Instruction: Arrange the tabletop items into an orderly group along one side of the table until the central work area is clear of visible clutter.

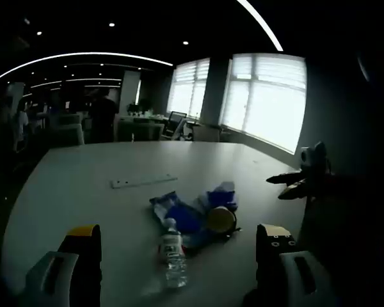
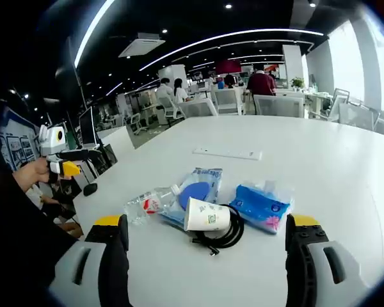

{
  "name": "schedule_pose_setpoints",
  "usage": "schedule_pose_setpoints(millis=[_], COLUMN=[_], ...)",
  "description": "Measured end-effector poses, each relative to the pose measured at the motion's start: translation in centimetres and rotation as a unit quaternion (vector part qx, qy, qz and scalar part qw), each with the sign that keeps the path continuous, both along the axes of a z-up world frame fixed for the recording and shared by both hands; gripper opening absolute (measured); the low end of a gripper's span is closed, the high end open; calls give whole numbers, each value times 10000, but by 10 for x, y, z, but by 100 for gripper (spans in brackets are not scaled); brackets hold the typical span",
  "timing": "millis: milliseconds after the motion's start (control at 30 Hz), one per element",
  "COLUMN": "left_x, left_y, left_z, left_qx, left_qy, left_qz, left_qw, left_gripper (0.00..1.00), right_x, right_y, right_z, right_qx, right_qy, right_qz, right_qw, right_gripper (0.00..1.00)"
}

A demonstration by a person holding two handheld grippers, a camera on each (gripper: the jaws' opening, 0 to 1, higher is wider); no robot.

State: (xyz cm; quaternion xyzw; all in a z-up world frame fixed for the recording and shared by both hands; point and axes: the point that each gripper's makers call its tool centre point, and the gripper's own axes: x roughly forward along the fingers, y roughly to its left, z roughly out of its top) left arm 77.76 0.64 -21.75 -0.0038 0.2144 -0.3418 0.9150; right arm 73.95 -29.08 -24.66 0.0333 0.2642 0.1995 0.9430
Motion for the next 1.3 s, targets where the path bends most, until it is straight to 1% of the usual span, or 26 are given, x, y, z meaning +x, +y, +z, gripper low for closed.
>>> schedule_pose_setpoints(millis=[567,1100,1300], left_x=[-1,0,0], left_y=[0,-1,2], left_z=[0,1,0], left_qx=[-7,-1,15], left_qy=[19,16,20], left_qz=[22,8,13], left_qw=[10000,10000,10000], left_gripper=[100,100,100], right_x=[1,1,2], right_y=[-2,0,3], right_z=[-1,2,3], right_qx=[14,19,-17], right_qy=[-2,-17,-20], right_qz=[8,1,36], right_qw=[10000,10000,10000], right_gripper=[100,100,100])
